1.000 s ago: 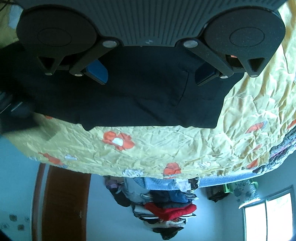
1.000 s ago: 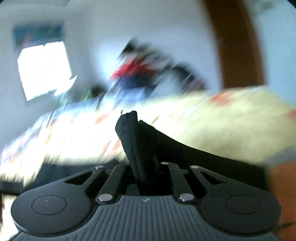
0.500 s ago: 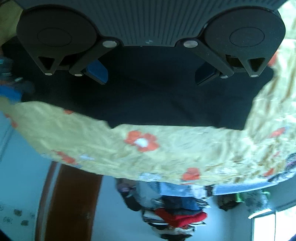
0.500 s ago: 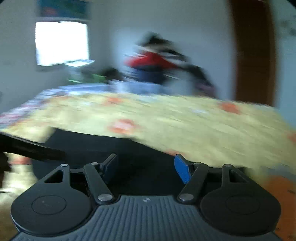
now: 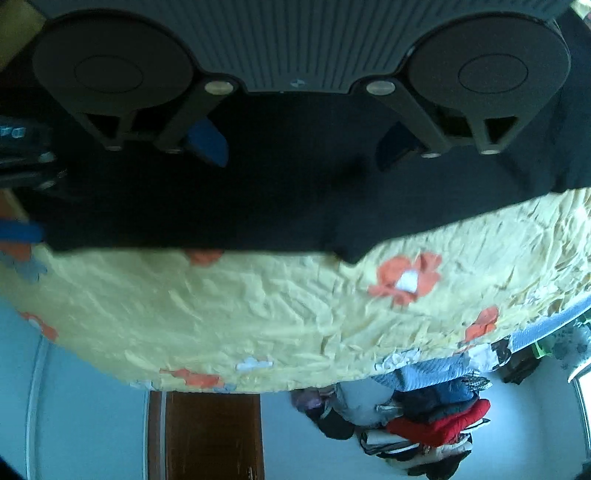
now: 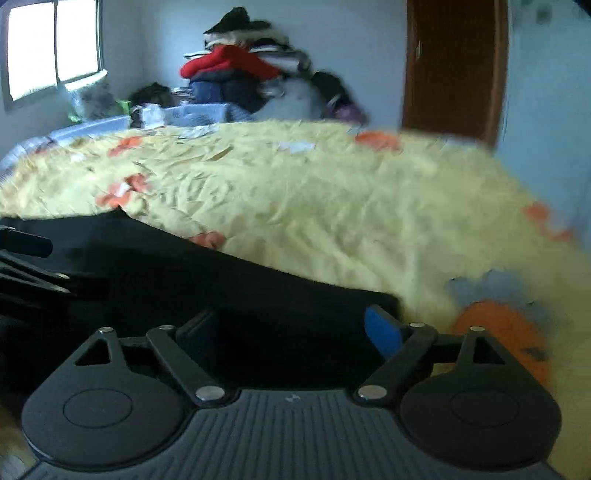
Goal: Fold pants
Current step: 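Press and smooth the folded trousers flat with both tools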
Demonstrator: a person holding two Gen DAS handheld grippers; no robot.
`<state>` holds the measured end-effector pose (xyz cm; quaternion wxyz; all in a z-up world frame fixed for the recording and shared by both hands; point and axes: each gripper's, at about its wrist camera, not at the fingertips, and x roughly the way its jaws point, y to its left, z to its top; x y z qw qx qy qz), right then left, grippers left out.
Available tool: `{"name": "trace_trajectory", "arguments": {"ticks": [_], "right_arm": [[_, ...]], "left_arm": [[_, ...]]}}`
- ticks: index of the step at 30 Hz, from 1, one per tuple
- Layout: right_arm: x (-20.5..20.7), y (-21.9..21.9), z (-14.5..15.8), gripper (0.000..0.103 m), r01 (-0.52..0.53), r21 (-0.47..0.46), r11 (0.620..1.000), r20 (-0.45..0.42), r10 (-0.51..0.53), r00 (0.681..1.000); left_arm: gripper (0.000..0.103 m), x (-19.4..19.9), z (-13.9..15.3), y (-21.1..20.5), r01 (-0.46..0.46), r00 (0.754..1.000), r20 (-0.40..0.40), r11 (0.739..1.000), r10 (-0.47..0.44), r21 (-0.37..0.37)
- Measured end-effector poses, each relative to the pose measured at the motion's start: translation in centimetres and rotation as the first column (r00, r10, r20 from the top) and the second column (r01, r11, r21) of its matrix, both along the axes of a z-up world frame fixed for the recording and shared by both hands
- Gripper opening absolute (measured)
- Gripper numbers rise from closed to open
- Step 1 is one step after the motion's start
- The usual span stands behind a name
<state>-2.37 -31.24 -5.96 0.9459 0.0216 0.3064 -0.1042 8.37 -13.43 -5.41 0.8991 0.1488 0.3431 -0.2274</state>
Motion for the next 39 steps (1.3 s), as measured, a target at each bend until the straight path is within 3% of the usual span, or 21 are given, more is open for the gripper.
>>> {"name": "trace_trajectory", "arguments": {"ticks": [2, 5, 7, 8, 11, 15, 23, 26, 29, 31, 33, 35, 39], "right_arm": [[-2.2, 2.3, 0.9, 0.087, -0.011, -0.083, 0.996, 0.027, 0.014, 1.000], [-4.6, 4.2, 0.5, 0.087, -0.167, -0.059, 0.984, 0.000, 0.167, 0.986], [-5.1, 4.2, -1.2, 0.093, -0.145, -0.020, 0.989, -0.023, 0.145, 0.989], [-5.6, 3.8, -1.7, 0.103, -0.106, 0.011, 0.994, 0.014, 0.106, 0.994], [-5.9, 2.9, -1.7, 0.103, -0.055, 0.079, 0.995, 0.032, 0.053, 0.998], [-5.8, 3.8, -1.9, 0.103, -0.044, 0.028, 0.999, 0.006, 0.044, 0.999], [-4.6, 3.6, -2.1, 0.103, -0.038, 0.030, 0.999, -0.002, 0.038, 0.999], [-4.2, 3.7, -1.1, 0.103, -0.016, 0.041, 0.999, -0.042, 0.018, 0.999], [-3.1, 3.9, 0.8, 0.103, -0.002, 0.014, 1.000, 0.025, 0.001, 1.000], [-1.6, 3.5, 0.6, 0.103, 0.020, 0.025, 0.999, 0.003, -0.020, 1.000], [0.0, 3.0, -0.9, 0.103, 0.055, 0.044, 0.998, -0.080, -0.051, 0.995], [-0.7, 3.1, -1.9, 0.103, 0.050, 0.029, 0.998, -0.009, -0.049, 0.999], [-0.8, 3.0, -2.1, 0.103, 0.050, 0.030, 0.998, 0.000, -0.050, 0.999]], "left_arm": [[0.096, -1.4, 0.2, 1.3, 0.034, 0.999, 0.039, 0.999, -0.032, -0.038], [0.103, -2.7, -0.7, 2.1, 0.041, 0.996, 0.078, 0.999, -0.040, -0.013], [0.103, -3.0, -1.5, 2.2, 0.058, 0.995, 0.087, 0.998, -0.057, -0.004], [0.103, -3.0, -1.6, 2.5, 0.052, 0.994, 0.098, 0.998, -0.049, -0.028], [0.103, -2.9, -2.1, 3.0, 0.033, 0.996, 0.089, 0.996, -0.026, -0.077], [0.103, -2.9, -2.6, 3.9, 0.011, 0.996, 0.088, 0.990, 0.001, -0.143], [0.103, -3.1, -2.5, 4.4, 0.010, 0.996, 0.088, 0.988, 0.004, -0.152], [0.103, -3.8, -1.7, 5.1, -0.043, 0.990, 0.129, 0.991, 0.059, -0.127], [0.103, -3.7, -1.7, 5.4, -0.107, 0.978, 0.171, 0.989, 0.123, -0.103], [0.102, -3.1, -2.3, 5.3, -0.096, 0.985, 0.136, 0.992, 0.106, -0.082], [0.103, -3.0, -2.3, 5.6, -0.095, 0.986, 0.124, 0.990, 0.108, -0.108], [0.103, -2.6, -2.3, 5.7, -0.095, 0.989, 0.102, 0.987, 0.108, -0.127], [0.103, -2.4, -2.5, 6.2, -0.108, 0.990, 0.073, 0.982, 0.120, -0.156]]}}
